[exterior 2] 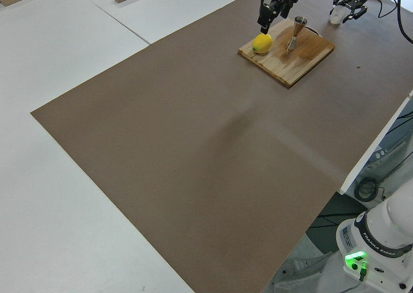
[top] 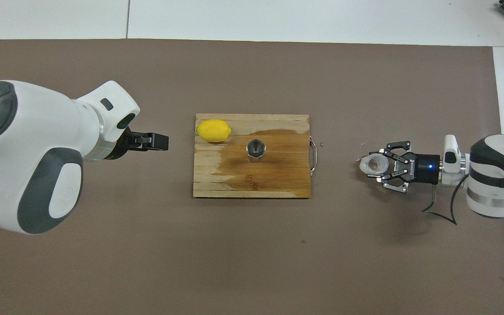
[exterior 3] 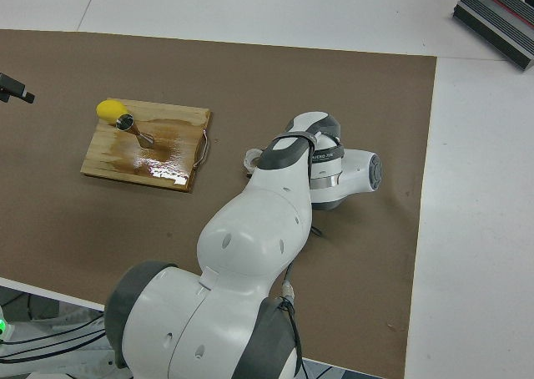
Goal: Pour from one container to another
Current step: 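Grasp and lift the small white cup with the right gripper, then move the white cup above the metal cup with the right gripper, then tilt the white cup over the metal cup with the right gripper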
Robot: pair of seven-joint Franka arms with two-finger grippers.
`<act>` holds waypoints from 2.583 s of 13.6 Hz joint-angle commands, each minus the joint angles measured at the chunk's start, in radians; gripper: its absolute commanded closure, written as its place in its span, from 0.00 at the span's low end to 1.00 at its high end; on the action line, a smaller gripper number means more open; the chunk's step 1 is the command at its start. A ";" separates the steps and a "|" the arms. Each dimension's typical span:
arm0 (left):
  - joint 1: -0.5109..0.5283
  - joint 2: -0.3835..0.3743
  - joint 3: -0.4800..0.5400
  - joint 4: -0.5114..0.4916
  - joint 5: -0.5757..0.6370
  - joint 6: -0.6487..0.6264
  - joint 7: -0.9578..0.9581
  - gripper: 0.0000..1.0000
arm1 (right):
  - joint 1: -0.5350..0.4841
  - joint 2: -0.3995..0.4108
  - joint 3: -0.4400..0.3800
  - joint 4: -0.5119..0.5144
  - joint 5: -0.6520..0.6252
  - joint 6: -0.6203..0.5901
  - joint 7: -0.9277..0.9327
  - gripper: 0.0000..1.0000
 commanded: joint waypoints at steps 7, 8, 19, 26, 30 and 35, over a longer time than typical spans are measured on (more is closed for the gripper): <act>0.224 -0.079 0.001 0.126 0.112 -0.229 0.226 0.00 | 0.194 -0.110 0.019 0.101 0.007 0.148 0.446 1.00; 0.245 -0.058 0.000 0.187 0.114 -0.269 0.229 0.00 | 0.234 -0.119 0.019 0.108 0.007 0.177 0.516 1.00; 0.250 -0.004 0.000 0.311 0.161 -0.403 0.243 0.00 | 0.593 -0.194 0.019 0.270 -0.675 0.258 1.167 1.00; 0.250 -0.035 0.000 0.248 0.153 -0.406 0.243 0.00 | 0.701 -0.197 0.020 0.286 -1.054 0.263 1.387 1.00; 0.250 -0.035 0.001 0.248 0.149 -0.410 0.243 0.00 | 0.716 -0.190 0.022 0.327 -1.195 0.265 1.485 1.00; 0.249 -0.035 0.001 0.248 0.149 -0.410 0.238 0.00 | 0.767 -0.182 0.025 0.345 -1.381 0.263 1.611 1.00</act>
